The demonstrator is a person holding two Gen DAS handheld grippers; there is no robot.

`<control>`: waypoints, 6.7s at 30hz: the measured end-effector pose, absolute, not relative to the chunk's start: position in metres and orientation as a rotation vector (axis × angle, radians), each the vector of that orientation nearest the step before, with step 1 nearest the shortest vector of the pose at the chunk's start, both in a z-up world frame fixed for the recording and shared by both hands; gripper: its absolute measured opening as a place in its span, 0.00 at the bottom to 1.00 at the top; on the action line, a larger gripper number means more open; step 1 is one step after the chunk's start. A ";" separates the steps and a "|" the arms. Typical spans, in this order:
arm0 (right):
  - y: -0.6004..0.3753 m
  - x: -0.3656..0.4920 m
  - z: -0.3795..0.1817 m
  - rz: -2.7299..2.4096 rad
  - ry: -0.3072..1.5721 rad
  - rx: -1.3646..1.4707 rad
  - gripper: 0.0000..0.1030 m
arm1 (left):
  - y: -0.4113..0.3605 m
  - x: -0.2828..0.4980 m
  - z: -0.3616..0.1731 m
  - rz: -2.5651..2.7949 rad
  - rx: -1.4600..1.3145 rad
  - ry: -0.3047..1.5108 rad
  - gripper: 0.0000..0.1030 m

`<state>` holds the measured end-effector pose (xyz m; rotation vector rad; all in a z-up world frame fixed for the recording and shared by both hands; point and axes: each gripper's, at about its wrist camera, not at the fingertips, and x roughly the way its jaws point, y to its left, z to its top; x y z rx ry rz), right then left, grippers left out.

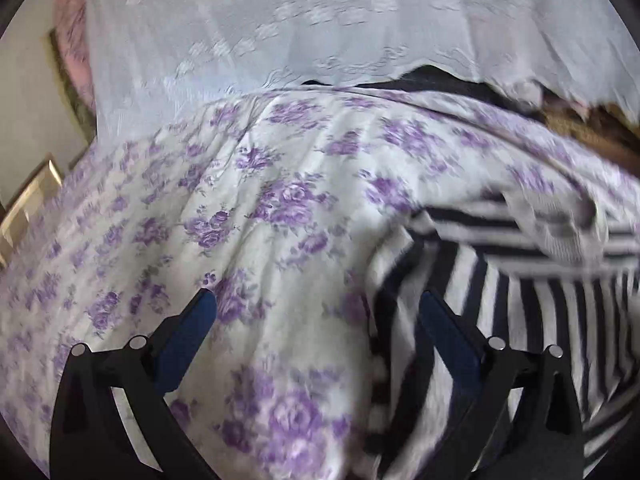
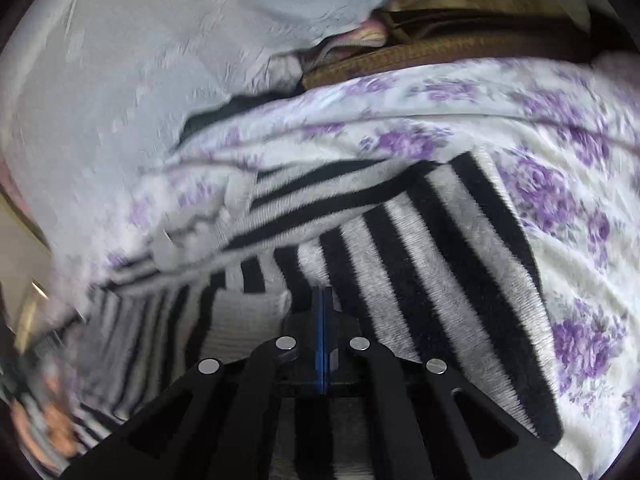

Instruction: Fold small clothes

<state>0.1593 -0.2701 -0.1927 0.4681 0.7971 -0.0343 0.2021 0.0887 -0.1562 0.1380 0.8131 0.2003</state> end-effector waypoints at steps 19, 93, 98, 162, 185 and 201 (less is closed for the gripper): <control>-0.205 0.156 -0.151 0.100 0.780 0.206 0.08 | 0.036 0.181 -0.135 0.072 0.213 0.761 0.96; -0.313 -0.143 -0.199 0.121 0.785 0.505 0.59 | 0.106 -0.055 -0.188 -0.637 -0.197 1.057 0.94; -0.305 -0.133 -0.202 0.136 0.823 0.473 0.59 | 0.103 -0.040 -0.197 -0.613 -0.191 1.097 0.91; -0.301 -0.059 -0.132 0.270 0.745 0.572 0.12 | 0.081 0.014 -0.123 -0.493 -0.092 0.901 0.07; -0.309 0.056 -0.114 0.239 0.727 0.636 0.12 | 0.071 0.123 -0.095 -0.429 -0.158 0.871 0.07; -0.322 0.135 -0.135 0.198 0.740 0.667 0.12 | 0.068 0.194 -0.117 -0.367 -0.186 0.898 0.07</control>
